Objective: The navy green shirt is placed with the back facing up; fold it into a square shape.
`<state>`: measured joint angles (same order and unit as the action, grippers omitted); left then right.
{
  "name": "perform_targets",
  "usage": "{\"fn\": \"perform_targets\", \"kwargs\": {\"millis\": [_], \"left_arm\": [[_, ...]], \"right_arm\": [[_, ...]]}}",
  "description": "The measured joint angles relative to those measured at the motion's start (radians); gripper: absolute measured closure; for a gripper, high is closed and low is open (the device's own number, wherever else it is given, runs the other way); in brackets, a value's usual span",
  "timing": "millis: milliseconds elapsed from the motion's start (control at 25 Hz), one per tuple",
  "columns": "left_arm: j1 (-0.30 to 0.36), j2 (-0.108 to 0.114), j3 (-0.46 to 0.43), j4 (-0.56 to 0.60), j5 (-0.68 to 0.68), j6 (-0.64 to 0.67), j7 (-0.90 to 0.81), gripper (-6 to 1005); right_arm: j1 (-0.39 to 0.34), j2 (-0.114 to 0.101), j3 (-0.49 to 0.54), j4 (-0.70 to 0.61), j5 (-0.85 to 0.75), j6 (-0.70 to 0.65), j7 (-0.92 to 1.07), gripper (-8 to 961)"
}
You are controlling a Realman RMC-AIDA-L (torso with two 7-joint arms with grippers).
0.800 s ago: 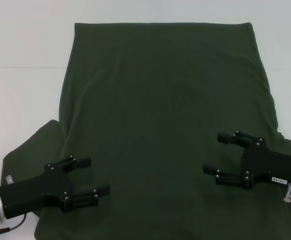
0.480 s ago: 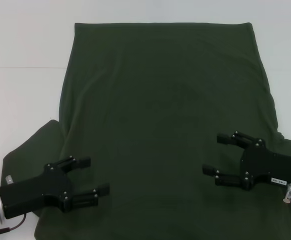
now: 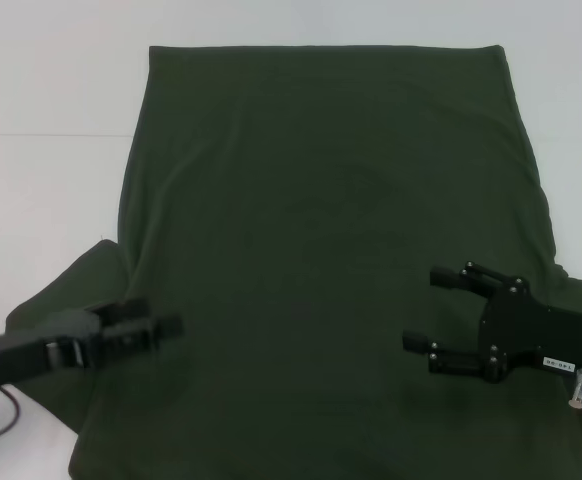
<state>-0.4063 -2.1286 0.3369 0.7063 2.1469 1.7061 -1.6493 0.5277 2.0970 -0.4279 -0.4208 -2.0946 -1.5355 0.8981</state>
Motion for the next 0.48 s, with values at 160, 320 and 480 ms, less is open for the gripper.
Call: {"fn": "perform_targets", "kwargs": {"millis": [160, 320, 480], "left_arm": [[-0.035, 0.054, -0.002, 0.106, 0.084, 0.083, -0.356, 52], [-0.050, 0.083, -0.007, 0.218, 0.156, 0.122, -0.577, 53], [-0.067, 0.120, -0.024, 0.267, 0.237, 0.141, -0.753, 55]], "right_arm": [[-0.005, -0.001, 0.000, -0.003, -0.002, -0.023, 0.002, 11], [-0.006, -0.002, -0.001, -0.003, -0.004, -0.025, -0.002, 11], [-0.006, -0.002, -0.002, -0.003, -0.005, -0.023, -0.004, 12]]}}
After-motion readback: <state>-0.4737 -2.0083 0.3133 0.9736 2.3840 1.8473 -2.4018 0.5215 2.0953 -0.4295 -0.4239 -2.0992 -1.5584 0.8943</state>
